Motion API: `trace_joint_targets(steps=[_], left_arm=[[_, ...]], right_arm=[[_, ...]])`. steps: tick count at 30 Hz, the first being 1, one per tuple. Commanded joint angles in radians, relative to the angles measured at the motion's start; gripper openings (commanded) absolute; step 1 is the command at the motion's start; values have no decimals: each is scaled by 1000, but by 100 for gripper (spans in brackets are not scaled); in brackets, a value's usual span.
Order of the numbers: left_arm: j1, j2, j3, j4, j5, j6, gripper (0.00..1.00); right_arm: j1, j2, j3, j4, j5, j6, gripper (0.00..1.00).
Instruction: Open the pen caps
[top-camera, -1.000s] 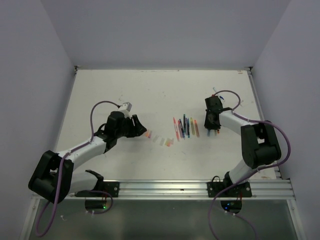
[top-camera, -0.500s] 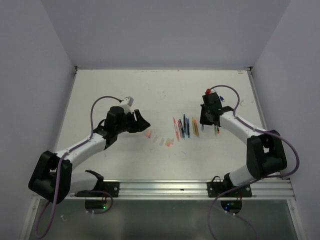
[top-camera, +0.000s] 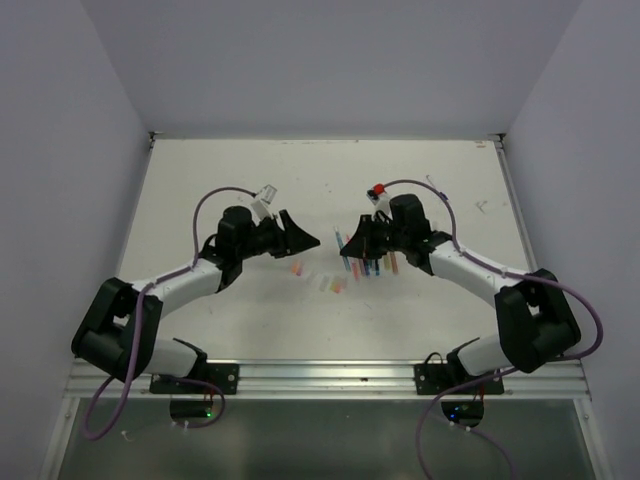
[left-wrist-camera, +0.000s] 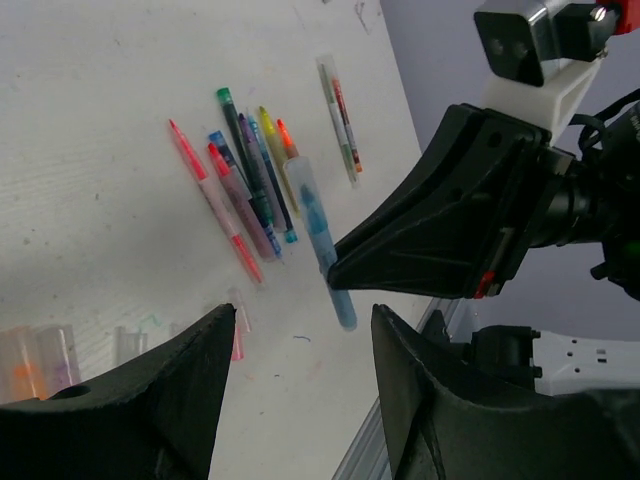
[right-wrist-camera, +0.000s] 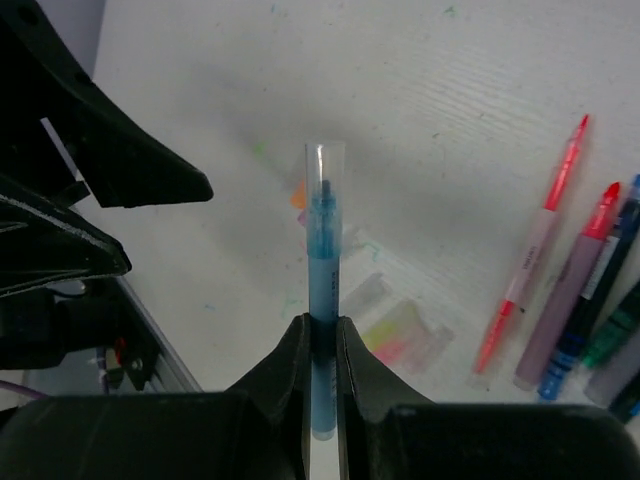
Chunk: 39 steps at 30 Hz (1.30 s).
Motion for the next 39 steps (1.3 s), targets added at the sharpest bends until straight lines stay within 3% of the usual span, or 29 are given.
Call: trace_joint_targets(steps=[1,20,27,33,36,39], left_arm=[[-6,11,-6,141,64,-62,60],[-20,76,44,149,7,-93,56],[-20,60,49,109,-13,-93,41],[-20,60,60,77,-16,-90,3],[-20,60,66,63,-15,-93,0],[-20,49,61,61,-13,-105,0]], right_arm=[[15,11,-17,194,-160,79,0],[93,84,-22,346,-226,186,0],[110,86,-28,323,-209,162,0],[131,78,-28,289,-166,130,0],[154,80,-4,230,-125,70,1],[163,103,1,263,-123,79,27]])
